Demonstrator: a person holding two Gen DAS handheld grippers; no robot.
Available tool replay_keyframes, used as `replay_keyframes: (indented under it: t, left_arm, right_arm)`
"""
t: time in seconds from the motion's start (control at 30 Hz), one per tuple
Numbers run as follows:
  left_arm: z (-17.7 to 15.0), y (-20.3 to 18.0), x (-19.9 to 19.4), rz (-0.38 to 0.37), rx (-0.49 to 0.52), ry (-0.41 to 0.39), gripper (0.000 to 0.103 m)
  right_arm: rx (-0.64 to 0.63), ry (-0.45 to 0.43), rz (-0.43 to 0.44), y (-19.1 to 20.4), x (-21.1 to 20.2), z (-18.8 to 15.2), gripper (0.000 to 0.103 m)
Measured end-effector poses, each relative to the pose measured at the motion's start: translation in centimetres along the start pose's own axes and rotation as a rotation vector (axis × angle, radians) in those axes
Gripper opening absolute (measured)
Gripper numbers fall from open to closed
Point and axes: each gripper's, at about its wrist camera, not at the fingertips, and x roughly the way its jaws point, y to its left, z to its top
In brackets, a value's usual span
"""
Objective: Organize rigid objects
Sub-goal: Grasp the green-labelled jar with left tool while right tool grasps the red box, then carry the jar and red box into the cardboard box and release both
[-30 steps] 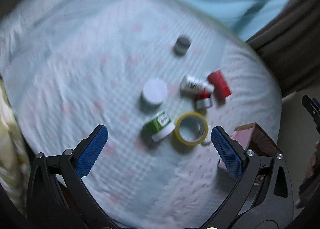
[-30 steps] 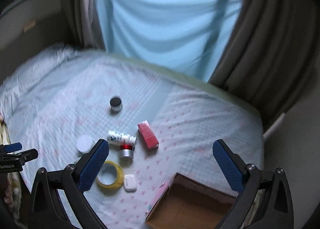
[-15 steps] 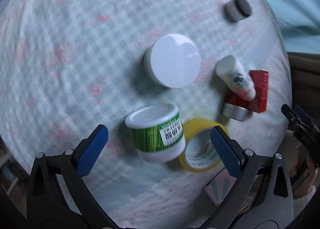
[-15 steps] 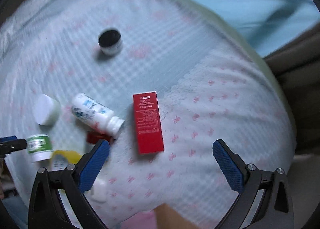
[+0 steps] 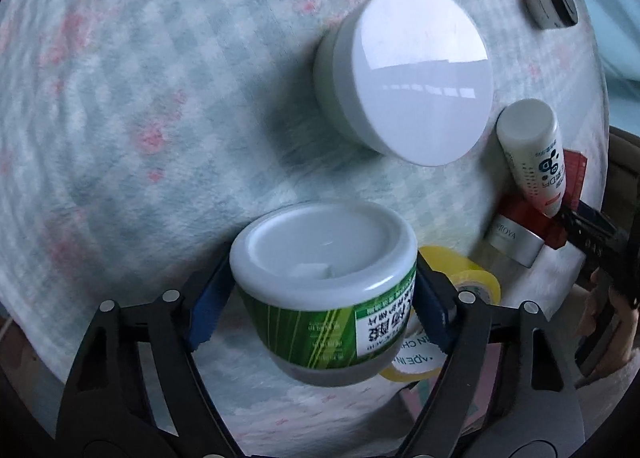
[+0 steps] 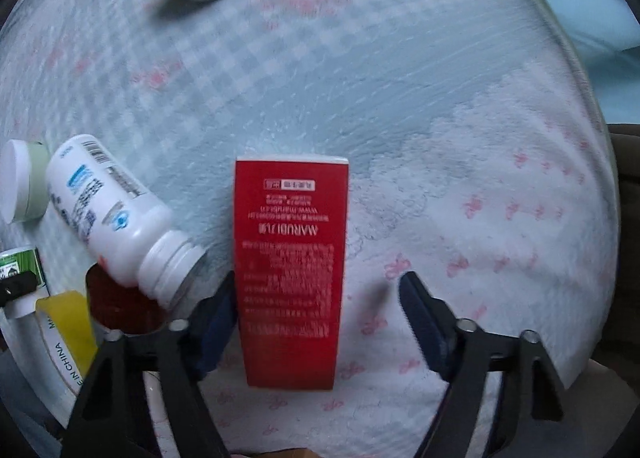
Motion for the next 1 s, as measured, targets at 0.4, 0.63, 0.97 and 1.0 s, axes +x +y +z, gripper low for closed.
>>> replay_keyframes:
  t: [0.4,0.63,0.97,1.0]
  left_arm:
    - [-0.7,-2.3,-0.5,-0.035,0.034,-0.052,0.07]
    - [-1.6,-4.6,-3.4,-0.056,0.15,-0.133,0.07]
    - [-4.2,-6.1,-12.1,-0.082,0.385,-0.281,0.069]
    - [-4.7,-6.1,-12.9,-0.086,0.417,-0.294,0.069]
  right_arm:
    - [0.023,-0.014,-0.003,0.0,-1.4,-0.6,0.038]
    - [0.141,-0.054,0.014,-2.1,-4.1,-2.3,0.038]
    - [0.339,-0.2,0.036,-3.1,-15.5,-8.6,0.038]
    - [0.368,-0.22,0.04,-1.9,-16.2,-10.3,0.038]
